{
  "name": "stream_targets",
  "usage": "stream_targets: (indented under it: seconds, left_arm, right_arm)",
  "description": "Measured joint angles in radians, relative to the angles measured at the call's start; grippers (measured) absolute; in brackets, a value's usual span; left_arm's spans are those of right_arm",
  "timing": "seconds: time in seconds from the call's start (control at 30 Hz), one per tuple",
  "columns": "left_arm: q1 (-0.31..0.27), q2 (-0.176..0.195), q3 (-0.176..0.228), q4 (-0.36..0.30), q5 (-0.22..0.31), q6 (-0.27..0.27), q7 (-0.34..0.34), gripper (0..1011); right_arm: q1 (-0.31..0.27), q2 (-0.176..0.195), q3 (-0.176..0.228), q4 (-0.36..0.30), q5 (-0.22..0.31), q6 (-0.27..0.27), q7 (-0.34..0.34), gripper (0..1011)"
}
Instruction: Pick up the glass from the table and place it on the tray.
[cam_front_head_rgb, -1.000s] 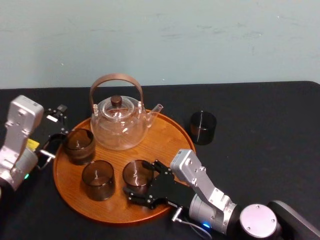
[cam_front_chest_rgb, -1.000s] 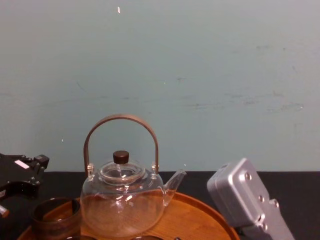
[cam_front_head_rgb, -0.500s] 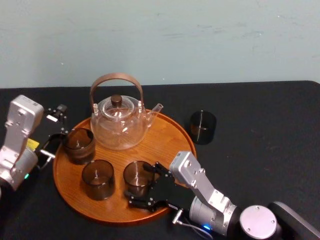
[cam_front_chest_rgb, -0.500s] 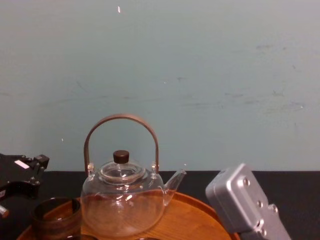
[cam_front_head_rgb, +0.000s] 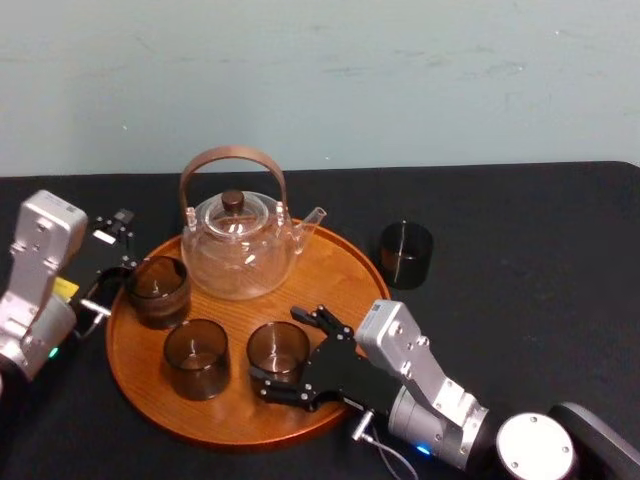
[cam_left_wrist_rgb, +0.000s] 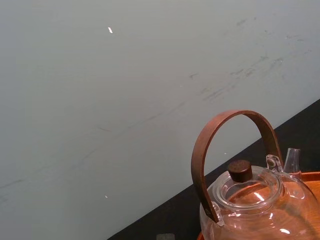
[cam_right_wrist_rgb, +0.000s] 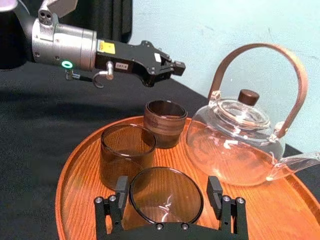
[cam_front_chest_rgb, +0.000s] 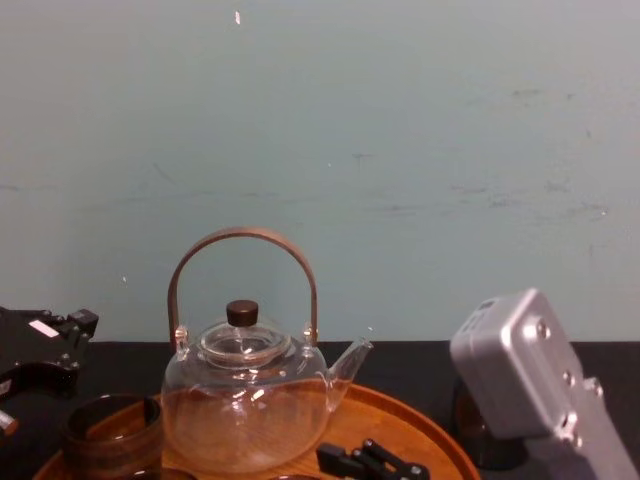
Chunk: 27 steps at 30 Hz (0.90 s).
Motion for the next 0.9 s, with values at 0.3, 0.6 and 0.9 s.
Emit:
stream_targets:
  seconds: [0.3, 0.6, 0.9]
  left_arm:
    - [0.000, 0.000, 0.000, 0.000, 0.000, 0.000, 0.000, 0]
    - [0.000, 0.000, 0.000, 0.000, 0.000, 0.000, 0.000, 0]
    - [0.000, 0.000, 0.000, 0.000, 0.000, 0.000, 0.000, 0]
  right_arm:
    - [-0.009, 0.008, 0.004, -0.020, 0.000, -0.005, 0.003, 1002]
    - [-0.039, 0.028, 0.022, -0.063, 0.020, -0.012, 0.003, 1002]
    - [-0.091, 0.061, 0.070, -0.133, 0.065, -0.016, -0.005, 1002]
